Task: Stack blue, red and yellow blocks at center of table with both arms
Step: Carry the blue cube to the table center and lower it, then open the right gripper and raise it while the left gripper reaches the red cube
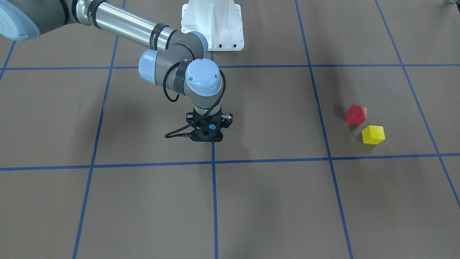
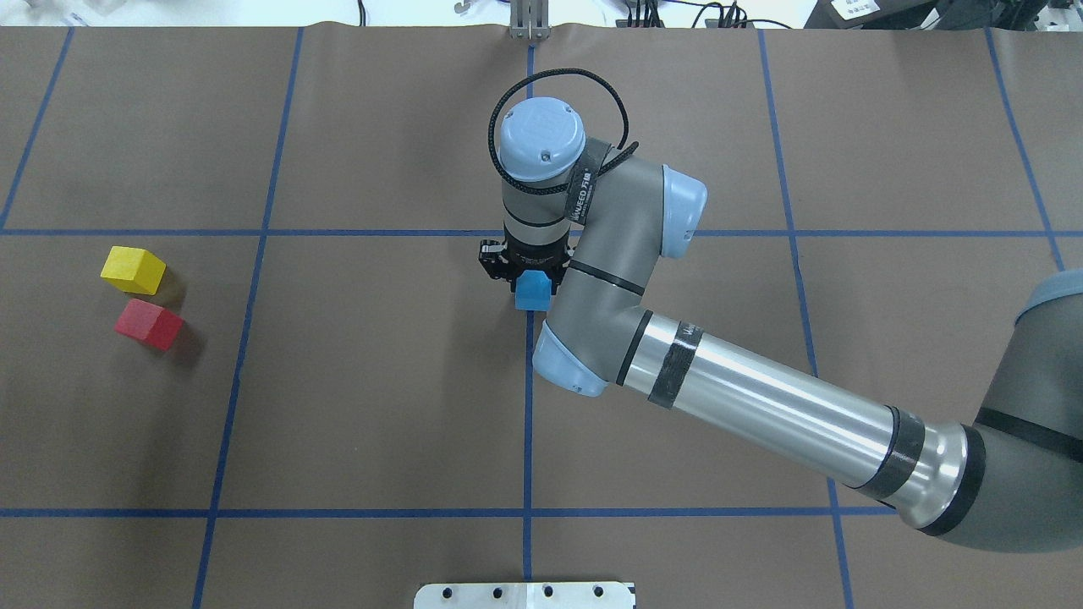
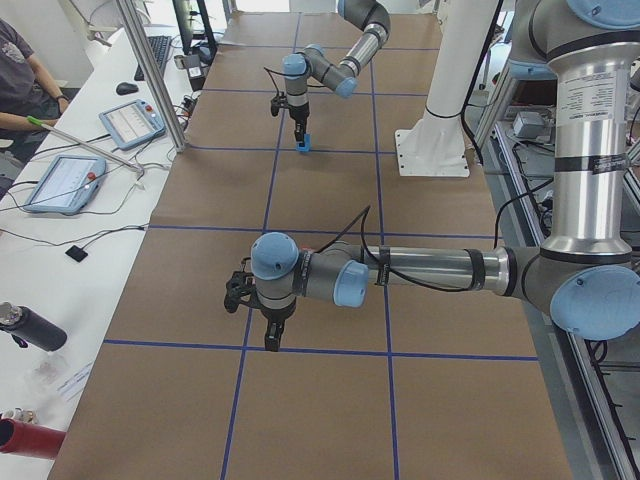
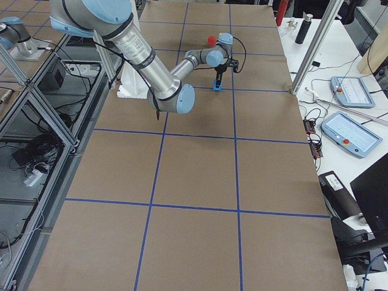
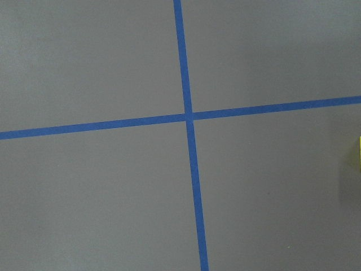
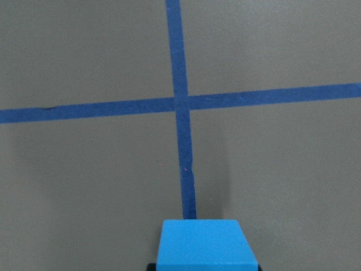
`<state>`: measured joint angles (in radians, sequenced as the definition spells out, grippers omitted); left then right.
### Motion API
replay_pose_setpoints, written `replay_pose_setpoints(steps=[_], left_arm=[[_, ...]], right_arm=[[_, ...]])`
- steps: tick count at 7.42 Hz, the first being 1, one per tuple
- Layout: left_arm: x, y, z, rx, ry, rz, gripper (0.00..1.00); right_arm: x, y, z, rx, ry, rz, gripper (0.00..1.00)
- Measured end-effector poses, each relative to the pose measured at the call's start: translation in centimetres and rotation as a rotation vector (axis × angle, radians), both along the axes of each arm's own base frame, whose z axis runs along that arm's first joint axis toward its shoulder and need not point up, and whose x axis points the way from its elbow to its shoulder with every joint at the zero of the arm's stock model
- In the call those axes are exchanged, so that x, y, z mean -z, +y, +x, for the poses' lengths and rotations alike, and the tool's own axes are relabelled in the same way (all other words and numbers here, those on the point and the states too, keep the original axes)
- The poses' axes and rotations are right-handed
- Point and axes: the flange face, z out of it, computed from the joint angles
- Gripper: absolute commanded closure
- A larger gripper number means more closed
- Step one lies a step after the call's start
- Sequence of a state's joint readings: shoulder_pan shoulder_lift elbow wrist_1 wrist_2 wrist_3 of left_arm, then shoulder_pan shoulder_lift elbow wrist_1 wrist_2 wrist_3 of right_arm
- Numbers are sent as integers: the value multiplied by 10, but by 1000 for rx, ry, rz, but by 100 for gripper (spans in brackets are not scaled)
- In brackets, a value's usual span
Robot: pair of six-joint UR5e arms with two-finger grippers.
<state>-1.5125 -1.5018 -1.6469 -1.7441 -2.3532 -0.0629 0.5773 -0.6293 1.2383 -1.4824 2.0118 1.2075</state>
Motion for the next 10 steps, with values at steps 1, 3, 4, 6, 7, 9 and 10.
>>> replay_pose_setpoints(steps=[1, 3, 4, 6, 7, 9, 10], left_arm=[[0, 0, 0, 0, 0, 1, 0], [1, 0, 0, 0, 0, 2, 0], [1, 0, 0, 0, 0, 2, 0], [0, 0, 1, -2, 0, 1, 0], [1, -1, 5, -7, 0, -1, 0], [14, -8, 43, 18, 22, -16, 0], [30, -9, 89, 46, 64, -16, 0]], right_arm=[[-1, 1, -3, 2, -4, 5, 100], [-3, 2, -6, 4, -7, 9, 1], [-3, 3, -7, 5, -6, 10, 0], [-3, 5, -9, 8, -4, 16, 0], [-2, 5, -8, 13, -13, 28, 0], [9, -1, 3, 21, -58, 53, 0], [15, -11, 23, 20, -86, 42, 0]])
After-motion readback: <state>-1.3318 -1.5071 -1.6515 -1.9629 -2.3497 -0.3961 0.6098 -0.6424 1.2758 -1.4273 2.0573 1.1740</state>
